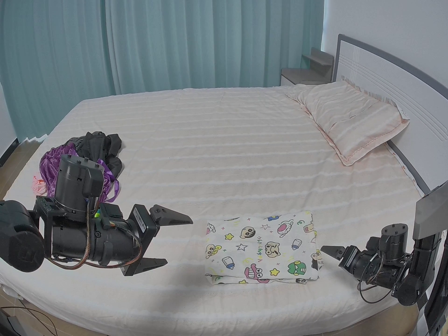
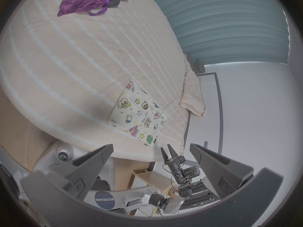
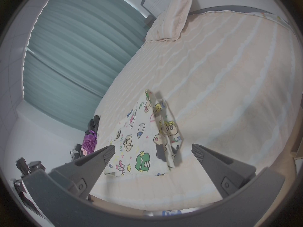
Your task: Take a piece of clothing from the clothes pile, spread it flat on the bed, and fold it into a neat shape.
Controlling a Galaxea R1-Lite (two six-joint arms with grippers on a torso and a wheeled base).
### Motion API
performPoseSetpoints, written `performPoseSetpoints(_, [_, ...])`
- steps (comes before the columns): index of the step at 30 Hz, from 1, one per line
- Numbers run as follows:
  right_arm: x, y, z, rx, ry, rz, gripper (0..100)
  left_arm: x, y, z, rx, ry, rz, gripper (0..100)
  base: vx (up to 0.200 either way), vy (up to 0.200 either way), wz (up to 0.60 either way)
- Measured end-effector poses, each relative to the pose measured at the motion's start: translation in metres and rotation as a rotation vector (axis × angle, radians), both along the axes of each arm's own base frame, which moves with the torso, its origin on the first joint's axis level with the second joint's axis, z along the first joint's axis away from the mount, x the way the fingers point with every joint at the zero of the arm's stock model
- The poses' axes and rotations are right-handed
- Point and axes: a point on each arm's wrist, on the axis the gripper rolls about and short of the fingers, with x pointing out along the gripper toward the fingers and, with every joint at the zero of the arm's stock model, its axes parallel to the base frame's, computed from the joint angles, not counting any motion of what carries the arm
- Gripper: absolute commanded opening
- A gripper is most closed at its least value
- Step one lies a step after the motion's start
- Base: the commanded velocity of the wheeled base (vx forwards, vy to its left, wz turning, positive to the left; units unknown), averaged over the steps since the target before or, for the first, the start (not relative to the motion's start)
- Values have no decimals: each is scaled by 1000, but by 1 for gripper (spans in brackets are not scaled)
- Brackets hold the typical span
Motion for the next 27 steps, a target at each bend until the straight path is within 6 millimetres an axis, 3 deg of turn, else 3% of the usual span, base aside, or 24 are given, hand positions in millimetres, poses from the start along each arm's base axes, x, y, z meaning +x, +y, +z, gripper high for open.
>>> performPoseSetpoints(10, [-1,3,-18,-85,52,50,100,2,-1,-3,3,10,1,100,0,0,0])
performPoseSetpoints(25, [-3,10,-24,-116,69,90,100,2,-3,-3,3,15,-9,100,0,0,0])
performPoseSetpoints(26, [-4,10,-24,-117,69,92,0,2,-3,-3,-2,17,-16,100,0,0,0])
performPoseSetpoints(27, [-4,10,-25,-117,71,93,0,2,-3,-3,-5,20,-21,100,0,0,0])
